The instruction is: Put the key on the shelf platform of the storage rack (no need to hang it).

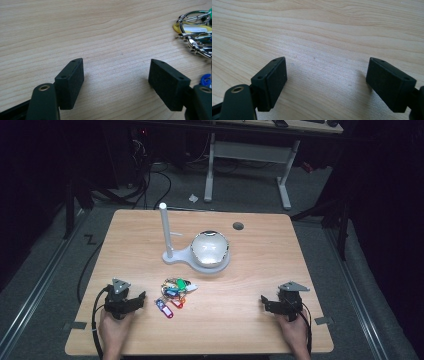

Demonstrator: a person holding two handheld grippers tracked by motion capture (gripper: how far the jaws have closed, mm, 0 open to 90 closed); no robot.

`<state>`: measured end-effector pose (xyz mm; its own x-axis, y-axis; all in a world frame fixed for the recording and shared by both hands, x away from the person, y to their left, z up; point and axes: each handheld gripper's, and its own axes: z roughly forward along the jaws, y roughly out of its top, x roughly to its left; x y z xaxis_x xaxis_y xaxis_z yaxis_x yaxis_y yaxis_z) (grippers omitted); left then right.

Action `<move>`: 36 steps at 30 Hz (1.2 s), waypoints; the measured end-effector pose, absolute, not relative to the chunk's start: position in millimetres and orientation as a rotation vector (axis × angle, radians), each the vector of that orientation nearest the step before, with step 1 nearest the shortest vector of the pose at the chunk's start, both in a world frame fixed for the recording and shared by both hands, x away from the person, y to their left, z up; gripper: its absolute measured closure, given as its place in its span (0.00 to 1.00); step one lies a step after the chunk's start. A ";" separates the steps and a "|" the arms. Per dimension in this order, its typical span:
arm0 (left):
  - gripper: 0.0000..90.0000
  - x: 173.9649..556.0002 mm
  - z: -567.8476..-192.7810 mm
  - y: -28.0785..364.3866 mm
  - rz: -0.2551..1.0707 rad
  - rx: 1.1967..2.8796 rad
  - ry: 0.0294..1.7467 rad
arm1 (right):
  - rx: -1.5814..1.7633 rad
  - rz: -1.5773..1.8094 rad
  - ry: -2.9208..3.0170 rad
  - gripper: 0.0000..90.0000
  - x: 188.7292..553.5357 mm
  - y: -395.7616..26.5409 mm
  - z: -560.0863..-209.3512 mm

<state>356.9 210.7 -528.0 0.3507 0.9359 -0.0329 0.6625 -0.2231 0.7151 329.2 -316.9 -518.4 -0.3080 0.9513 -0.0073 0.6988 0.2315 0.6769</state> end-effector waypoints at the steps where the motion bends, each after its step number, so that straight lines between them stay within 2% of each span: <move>1: 0.32 356.9 -528.1 210.7 0.547 1.972 1.388 | 1.516 0.808 2.090 0.19 329.2 -316.9 -518.4; 36: 0.29 357.5 -528.3 209.4 0.542 1.973 1.388 | 1.513 0.808 2.092 0.19 329.4 -317.0 -518.3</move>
